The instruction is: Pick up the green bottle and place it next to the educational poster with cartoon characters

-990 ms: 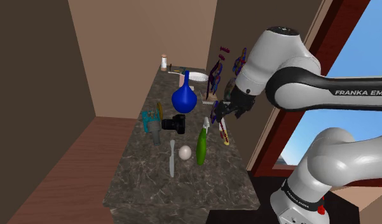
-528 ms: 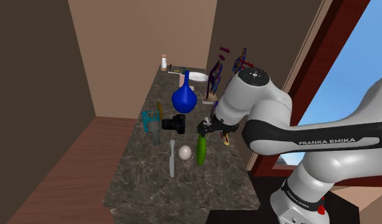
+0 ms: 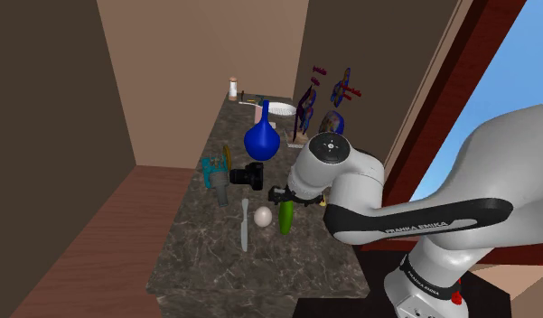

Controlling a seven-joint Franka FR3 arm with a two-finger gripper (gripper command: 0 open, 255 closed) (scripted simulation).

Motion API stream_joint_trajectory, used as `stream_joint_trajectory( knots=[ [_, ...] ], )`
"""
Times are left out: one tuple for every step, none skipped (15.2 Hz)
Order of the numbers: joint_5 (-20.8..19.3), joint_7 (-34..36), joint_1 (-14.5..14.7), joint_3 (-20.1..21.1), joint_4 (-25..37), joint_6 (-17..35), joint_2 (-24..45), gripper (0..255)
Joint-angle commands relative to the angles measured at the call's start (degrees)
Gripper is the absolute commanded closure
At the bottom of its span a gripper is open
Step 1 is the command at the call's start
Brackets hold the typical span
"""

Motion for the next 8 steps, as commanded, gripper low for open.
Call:
stream_joint_trajectory(
  knots=[
    [-0.8,0.6,-2.6,2.0,-0.2,2.3,1.5,0],
    [-1.2,0.9,-3.9,3.0,-0.3,3.4,2.1,0],
    [-1.4,1.1,-4.7,3.6,-0.3,4.0,2.5,0],
    [-1.4,1.1,-4.7,3.6,-0.3,4.0,2.5,0],
    [-1.4,1.1,-4.7,3.6,-0.3,4.0,2.5,0],
    [-1.4,1.1,-4.7,3.6,-0.3,4.0,2.5,0],
    [-1.4,1.1,-4.7,3.6,-0.3,4.0,2.5,0],
    [-1.4,1.1,-4.7,3.6,-0.3,4.0,2.5,0]
  ],
)
